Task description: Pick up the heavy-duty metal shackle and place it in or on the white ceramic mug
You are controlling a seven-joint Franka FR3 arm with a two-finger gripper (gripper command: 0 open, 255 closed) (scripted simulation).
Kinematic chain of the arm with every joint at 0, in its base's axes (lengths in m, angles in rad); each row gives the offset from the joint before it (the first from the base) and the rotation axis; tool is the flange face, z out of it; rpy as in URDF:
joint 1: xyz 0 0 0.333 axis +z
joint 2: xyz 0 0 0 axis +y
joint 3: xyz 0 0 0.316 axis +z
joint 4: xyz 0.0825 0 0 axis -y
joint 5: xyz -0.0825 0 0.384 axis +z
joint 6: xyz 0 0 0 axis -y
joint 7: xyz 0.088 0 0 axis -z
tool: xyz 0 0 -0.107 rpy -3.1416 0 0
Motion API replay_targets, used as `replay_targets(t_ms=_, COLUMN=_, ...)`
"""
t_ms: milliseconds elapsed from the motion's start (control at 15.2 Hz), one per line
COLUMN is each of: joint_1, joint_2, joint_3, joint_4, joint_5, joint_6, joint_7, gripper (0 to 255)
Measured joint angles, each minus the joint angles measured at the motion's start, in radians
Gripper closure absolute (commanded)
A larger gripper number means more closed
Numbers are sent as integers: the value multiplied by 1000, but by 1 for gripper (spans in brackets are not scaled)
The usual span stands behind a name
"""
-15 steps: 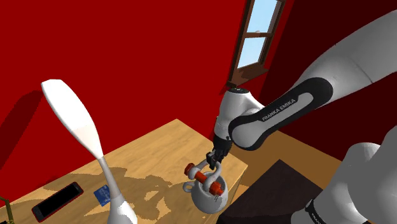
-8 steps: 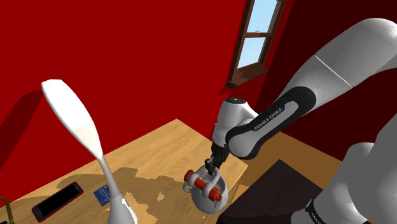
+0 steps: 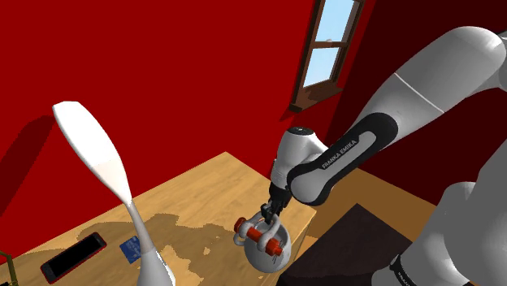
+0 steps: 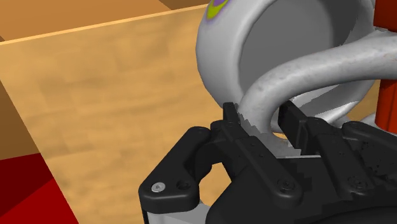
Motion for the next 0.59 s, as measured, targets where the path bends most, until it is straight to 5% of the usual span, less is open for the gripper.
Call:
replay_targets(t_ms=66, joint_1=0, joint_2=0, joint_3=0, joint_4=1, joint_5=0, joint_6=-1, joint_7=1, gripper=0)
replay_targets(t_ms=594, joint_1=0, joint_2=-43, joint_3=1, joint_4=-3, joint_5=0, joint_6=-47, joint_7=1, gripper=0)
